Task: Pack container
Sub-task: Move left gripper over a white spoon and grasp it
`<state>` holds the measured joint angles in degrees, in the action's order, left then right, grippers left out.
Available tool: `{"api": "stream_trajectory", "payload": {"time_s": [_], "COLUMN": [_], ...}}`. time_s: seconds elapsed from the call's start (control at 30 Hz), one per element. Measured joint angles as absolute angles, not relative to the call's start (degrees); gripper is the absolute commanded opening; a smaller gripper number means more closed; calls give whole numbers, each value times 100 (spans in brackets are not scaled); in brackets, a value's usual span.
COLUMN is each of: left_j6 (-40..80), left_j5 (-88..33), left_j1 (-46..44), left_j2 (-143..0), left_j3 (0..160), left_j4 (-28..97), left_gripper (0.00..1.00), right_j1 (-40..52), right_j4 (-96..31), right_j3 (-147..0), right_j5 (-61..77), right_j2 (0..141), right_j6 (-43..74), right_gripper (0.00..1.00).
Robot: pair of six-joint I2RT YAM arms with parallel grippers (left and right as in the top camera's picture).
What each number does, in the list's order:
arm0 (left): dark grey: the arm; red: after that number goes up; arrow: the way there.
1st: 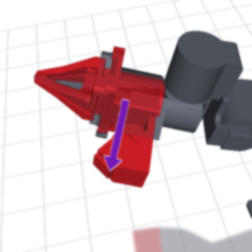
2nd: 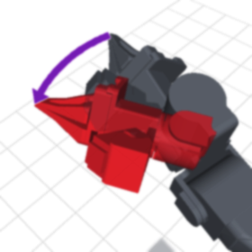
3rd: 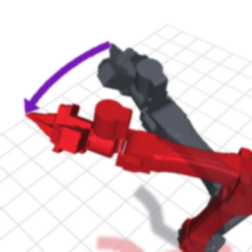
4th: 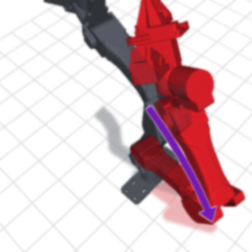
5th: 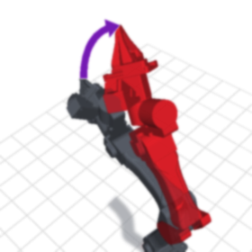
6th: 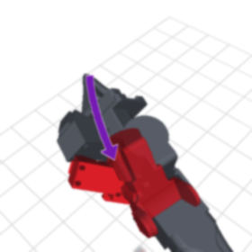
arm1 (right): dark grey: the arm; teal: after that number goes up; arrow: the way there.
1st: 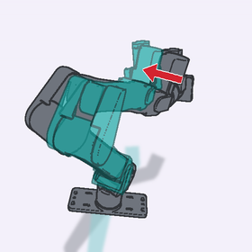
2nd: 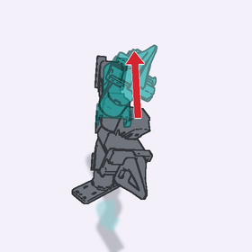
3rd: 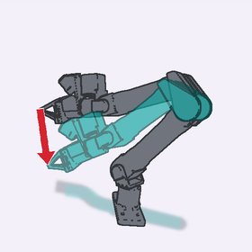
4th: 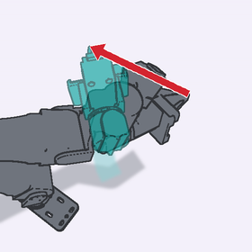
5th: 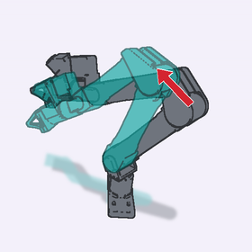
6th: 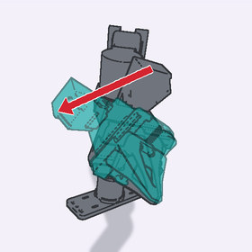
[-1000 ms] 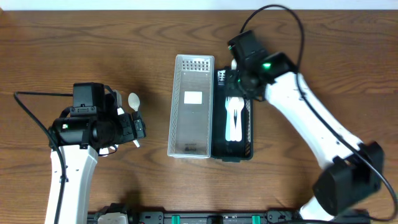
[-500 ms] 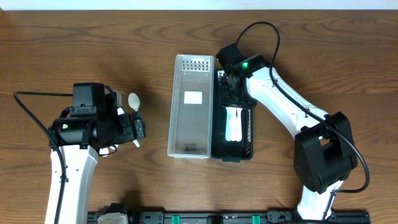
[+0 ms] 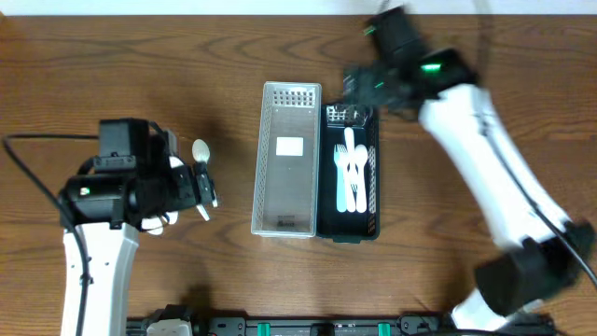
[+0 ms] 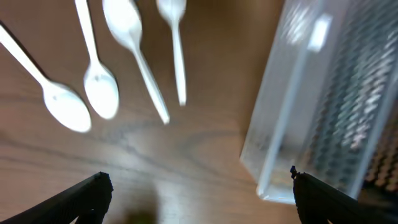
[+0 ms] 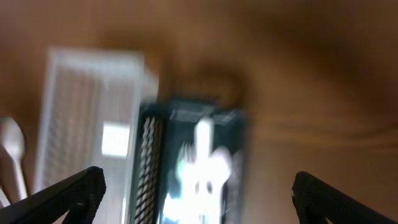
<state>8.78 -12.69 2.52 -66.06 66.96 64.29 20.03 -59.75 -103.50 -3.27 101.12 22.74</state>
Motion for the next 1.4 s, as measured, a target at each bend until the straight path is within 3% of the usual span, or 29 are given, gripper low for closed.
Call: {"api": "stream_trajectory", "payload": {"time_s": [0.2,0.37,0.77,1.4], "left_j6": [1345,1647,1890,1977], "left_j5": [-628,-523,-670,-687], "left_j1": [21,19,8,-333], "left_j2": [-6923,-7994,-10431,-11472], "left_j3": [7474,7511,7491,7498], "left_j4": [6230,5885,5098,4532], "left_gripper": [95,95,95,95], "right_j1": [821,384,336,336], "right_j4": [-6757,-7050,-6925,-6963], "right_j3": [-10530,-10289,-9415,-9345], "right_j5": [-502,-517,-495,-454], "right_j2": [9408,9588,9701,9701], "right_j6": [1964,1874,1732,1684], "right_gripper": [99,99,99,99]}}
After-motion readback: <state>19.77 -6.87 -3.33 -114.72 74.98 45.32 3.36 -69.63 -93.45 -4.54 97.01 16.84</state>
